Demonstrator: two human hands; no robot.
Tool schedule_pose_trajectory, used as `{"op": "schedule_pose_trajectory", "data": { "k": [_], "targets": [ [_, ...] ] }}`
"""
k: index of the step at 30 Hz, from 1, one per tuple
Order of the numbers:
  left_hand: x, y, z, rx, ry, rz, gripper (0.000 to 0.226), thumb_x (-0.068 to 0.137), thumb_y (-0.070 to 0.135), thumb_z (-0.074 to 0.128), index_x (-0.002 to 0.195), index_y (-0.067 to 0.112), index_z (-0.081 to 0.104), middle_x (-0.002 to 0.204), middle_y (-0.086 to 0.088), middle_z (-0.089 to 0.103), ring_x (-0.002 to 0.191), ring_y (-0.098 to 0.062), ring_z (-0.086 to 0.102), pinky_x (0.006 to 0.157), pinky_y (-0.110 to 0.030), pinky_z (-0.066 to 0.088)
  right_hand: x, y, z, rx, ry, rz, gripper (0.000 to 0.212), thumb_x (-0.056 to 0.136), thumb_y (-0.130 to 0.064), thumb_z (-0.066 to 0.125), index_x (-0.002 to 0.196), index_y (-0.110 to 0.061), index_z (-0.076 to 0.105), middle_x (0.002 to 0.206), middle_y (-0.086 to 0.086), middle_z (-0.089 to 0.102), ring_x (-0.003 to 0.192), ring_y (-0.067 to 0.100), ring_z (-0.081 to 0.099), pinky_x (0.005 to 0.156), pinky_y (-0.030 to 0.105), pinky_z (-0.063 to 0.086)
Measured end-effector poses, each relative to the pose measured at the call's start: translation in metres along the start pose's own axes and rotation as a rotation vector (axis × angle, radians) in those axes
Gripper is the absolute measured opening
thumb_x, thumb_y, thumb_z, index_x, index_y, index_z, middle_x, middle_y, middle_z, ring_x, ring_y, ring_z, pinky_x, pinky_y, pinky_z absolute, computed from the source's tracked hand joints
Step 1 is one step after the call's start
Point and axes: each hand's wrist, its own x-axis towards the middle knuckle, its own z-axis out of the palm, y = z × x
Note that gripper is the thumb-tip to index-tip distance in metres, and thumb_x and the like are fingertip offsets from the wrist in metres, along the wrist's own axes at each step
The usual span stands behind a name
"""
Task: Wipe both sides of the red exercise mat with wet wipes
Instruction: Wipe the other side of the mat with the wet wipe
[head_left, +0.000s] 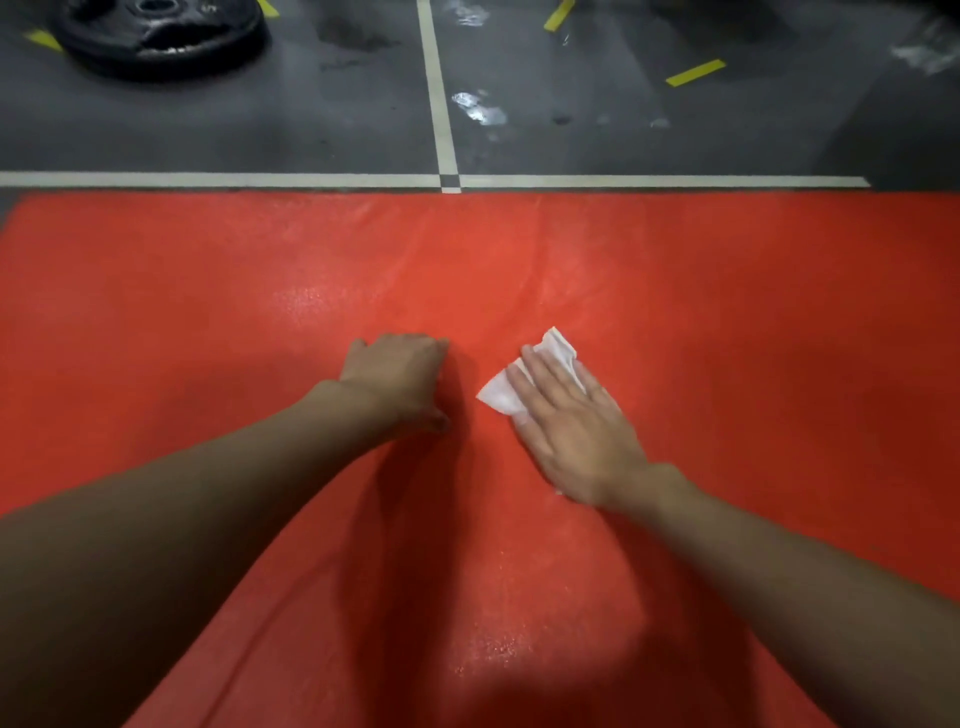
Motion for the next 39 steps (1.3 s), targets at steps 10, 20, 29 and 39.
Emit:
{"op": "schedule_pose_trajectory", "data": {
  "k": [10, 20, 29, 39],
  "targets": [
    [0.012, -0.004, 0.001, 0.030, -0.099, -0.065, 0.104, 0.061, 0.057, 0.084, 0.141, 0.026, 0.024, 0.149, -0.005, 0.027, 0.138, -0.036, 0.026, 0.096, -0.057, 0.039, 0.016, 0.003, -0.003, 0.015, -0.021, -0.073, 0.067, 0.100, -0.050, 0.006, 0.158, -0.018, 0.018, 0.166, 0.004, 0.011, 0.153, 0.015, -0.002, 0.124, 0.041, 0.002],
    [0.029, -0.013, -0.017, -0.031, -0.061, -0.132, 0.082, 0.062, 0.042, 0.089, 0.128, 0.026, 0.044, 0.126, 0.001, 0.041, 0.123, -0.034, 0.039, 0.082, -0.052, 0.044, 0.047, -0.003, -0.001, 0.011, -0.006, -0.120, 0.066, 0.100, -0.050, 0.007, 0.157, -0.019, 0.021, 0.165, 0.004, 0.014, 0.153, 0.017, 0.003, 0.124, 0.044, 0.007],
    [0.046, -0.022, -0.013, 0.103, -0.116, -0.131, 0.117, 0.062, 0.050, 0.086, 0.150, 0.023, 0.015, 0.156, -0.009, 0.010, 0.145, -0.035, 0.013, 0.108, -0.057, 0.029, 0.069, -0.004, 0.003, 0.008, 0.043, -0.123, 0.068, 0.099, -0.052, 0.012, 0.154, -0.015, 0.030, 0.163, 0.006, 0.024, 0.152, 0.019, 0.013, 0.122, 0.043, 0.010],
    [0.079, -0.033, -0.043, -0.013, -0.118, -0.138, 0.085, 0.052, 0.055, 0.089, 0.122, 0.028, 0.049, 0.110, -0.003, 0.041, 0.109, -0.037, 0.047, 0.092, -0.044, 0.047, 0.106, 0.006, 0.000, 0.036, 0.055, -0.087, 0.070, 0.098, -0.050, 0.004, 0.156, -0.017, 0.025, 0.164, 0.004, 0.019, 0.153, 0.016, 0.008, 0.123, 0.042, 0.007]
  ]
}}
